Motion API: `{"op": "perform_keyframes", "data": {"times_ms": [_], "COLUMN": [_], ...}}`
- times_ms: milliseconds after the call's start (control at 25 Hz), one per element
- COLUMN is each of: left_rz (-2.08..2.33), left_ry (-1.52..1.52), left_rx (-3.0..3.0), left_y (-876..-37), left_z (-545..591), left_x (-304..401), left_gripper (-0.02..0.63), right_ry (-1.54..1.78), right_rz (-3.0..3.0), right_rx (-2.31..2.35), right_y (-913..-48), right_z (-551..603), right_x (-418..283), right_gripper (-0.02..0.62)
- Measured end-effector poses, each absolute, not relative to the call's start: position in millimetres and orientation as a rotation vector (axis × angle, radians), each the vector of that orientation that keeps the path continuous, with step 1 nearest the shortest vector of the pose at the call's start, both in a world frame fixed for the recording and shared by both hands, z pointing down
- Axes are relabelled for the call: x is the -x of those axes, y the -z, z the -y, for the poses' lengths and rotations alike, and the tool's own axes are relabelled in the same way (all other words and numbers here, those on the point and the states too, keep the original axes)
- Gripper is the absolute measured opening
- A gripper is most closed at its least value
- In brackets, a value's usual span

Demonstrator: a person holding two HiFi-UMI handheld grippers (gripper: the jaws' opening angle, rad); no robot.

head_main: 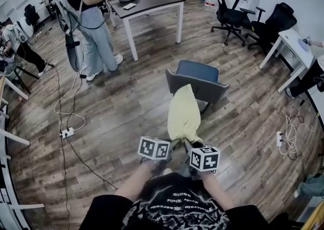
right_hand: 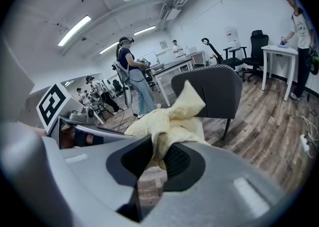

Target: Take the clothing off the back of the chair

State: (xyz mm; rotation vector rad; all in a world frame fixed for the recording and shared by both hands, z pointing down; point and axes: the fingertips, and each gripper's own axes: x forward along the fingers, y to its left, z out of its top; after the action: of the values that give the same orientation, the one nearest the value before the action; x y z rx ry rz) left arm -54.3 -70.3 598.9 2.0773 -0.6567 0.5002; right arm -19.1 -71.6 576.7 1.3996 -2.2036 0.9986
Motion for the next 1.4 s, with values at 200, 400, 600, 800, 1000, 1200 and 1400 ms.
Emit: {"op": "perform_keyframes", "data": {"times_ms": [200, 400, 600, 800, 1000, 1200, 1400], "left_rz": [0.684, 0.71, 0.743, 0.762, 0.803, 0.826, 0.831], "left_ry": [-0.503, -0.494, -0.496, -0.406, -0.371, -0.413, -0.407], "left_rx": [-2.079, -2.092, -2.105, -2.116, -2.147, -2.175, -2.189], "left_y": [-605, -608, -606, -596, -587, -587, -587], "left_z": [58, 43, 40, 47, 54, 55, 52], "left_x": [59, 56, 54, 52, 52, 50, 47], "left_gripper": [0.032, 0.032, 0.032, 0.032, 0.032, 0.034, 0.032], "right_ry": [-1.03, -1.045, -1.044, -1.026, -0.981, -0.929, -0.894], "right_rz": [2.202, 2.193, 2.191, 2.226, 2.242, 2.241, 2.235], "right_rx": [-1.394, -1.41, -1.435, -1.481, -1.513, -1.524, -1.533], "right_y": [-582, -587, -588, -578, -568, -568, -569], "right_z": [58, 42, 35, 39, 45, 44, 41], "right_x": [23, 17, 11, 3, 2, 1, -2], "right_gripper": [0.055, 0.055, 0.055, 0.055, 0.055, 0.055, 0.054]}}
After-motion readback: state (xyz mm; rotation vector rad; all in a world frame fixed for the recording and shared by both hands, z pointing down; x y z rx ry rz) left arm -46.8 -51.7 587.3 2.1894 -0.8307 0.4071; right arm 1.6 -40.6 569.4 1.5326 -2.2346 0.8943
